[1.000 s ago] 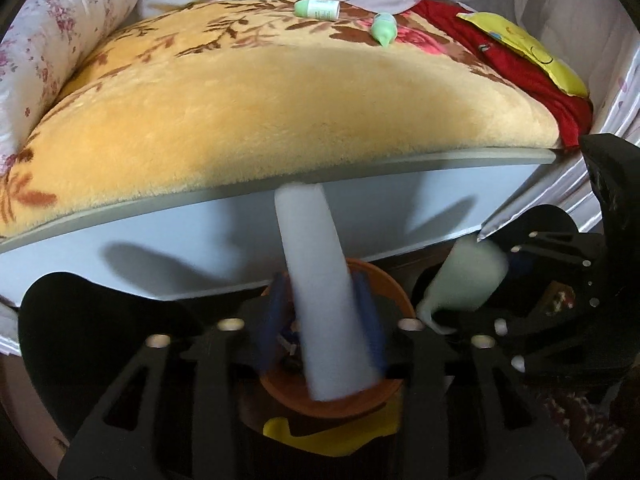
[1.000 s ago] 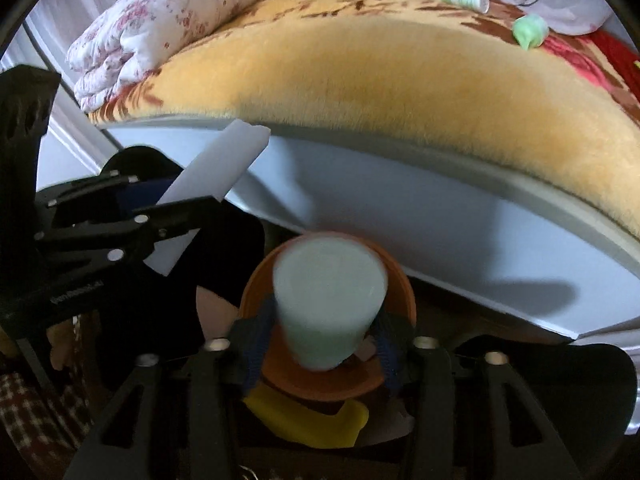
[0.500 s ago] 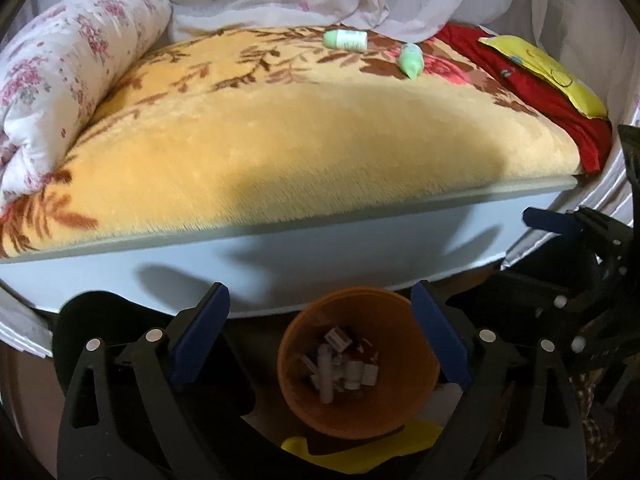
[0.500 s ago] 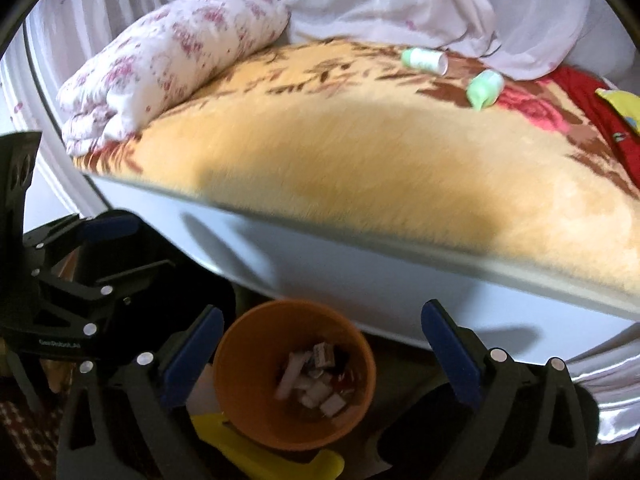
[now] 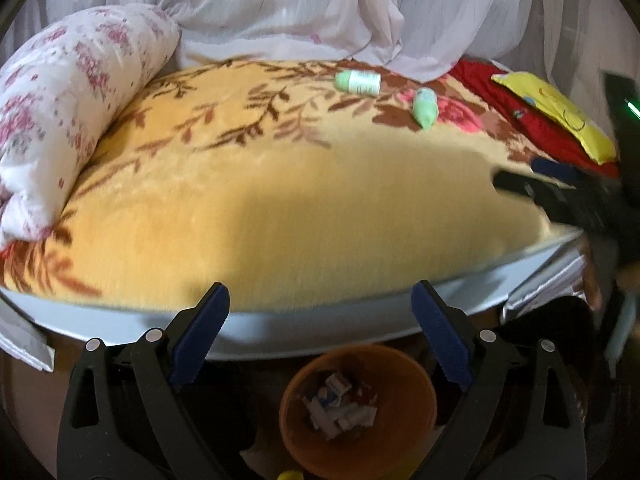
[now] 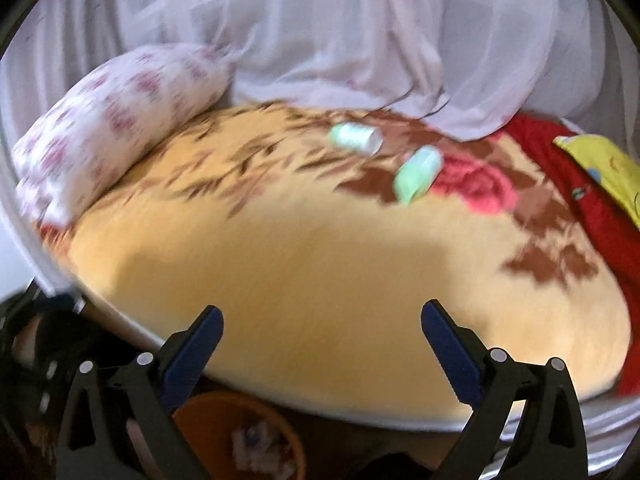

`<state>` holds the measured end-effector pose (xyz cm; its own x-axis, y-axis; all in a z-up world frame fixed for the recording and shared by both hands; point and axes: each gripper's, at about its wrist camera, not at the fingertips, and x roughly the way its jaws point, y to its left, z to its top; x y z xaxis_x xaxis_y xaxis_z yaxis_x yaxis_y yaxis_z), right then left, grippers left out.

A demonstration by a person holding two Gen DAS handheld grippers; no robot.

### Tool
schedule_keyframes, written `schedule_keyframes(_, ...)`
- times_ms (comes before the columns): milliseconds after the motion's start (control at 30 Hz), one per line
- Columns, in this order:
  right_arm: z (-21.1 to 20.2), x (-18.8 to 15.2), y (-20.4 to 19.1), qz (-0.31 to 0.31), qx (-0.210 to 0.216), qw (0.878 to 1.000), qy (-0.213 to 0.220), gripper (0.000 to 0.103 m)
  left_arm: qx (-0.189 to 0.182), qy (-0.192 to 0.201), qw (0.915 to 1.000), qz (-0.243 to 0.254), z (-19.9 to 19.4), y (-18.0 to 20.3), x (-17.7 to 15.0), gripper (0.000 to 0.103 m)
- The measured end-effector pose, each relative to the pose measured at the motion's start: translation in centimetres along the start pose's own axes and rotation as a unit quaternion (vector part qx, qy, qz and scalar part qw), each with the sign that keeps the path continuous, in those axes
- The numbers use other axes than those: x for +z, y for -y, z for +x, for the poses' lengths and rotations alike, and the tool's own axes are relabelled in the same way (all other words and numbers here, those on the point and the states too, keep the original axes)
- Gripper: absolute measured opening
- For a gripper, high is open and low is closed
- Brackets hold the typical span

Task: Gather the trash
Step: 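Move both tools back over the last two green items on the bed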

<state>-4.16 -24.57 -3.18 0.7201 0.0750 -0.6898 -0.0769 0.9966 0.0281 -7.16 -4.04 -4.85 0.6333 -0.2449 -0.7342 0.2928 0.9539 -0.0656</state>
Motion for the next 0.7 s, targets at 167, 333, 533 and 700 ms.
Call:
schedule_keyframes(167, 4.6, 5.9, 3.3, 0.03, -0.04, 0.999, 0.004, 0.098, -0.004, 0.016, 0.9998, 0.007, 0.9, 0.4, 1.7, 0.09)
schedule_keyframes(333, 11.4, 10.7, 7.2, 0.078, -0.091, 0.993, -0.021, 0.098, -0.004, 0.019, 0.9997, 0.012, 2.2, 0.4, 2.9, 0.09)
schedule_keyframes(533, 17.8, 13.3, 10.0, 0.118, -0.131, 0.983, -0.053, 0.098, -0.001, 0.016, 0.9999, 0.006, 3.7, -0.2, 3.8, 0.09)
schedule_keyframes(700, 21.1, 13.9, 10.9, 0.15, -0.11, 0.98, -0.078, 0.091, -0.001, 0.01, 1.0, 0.002, 4.9, -0.7, 4.6, 0.09)
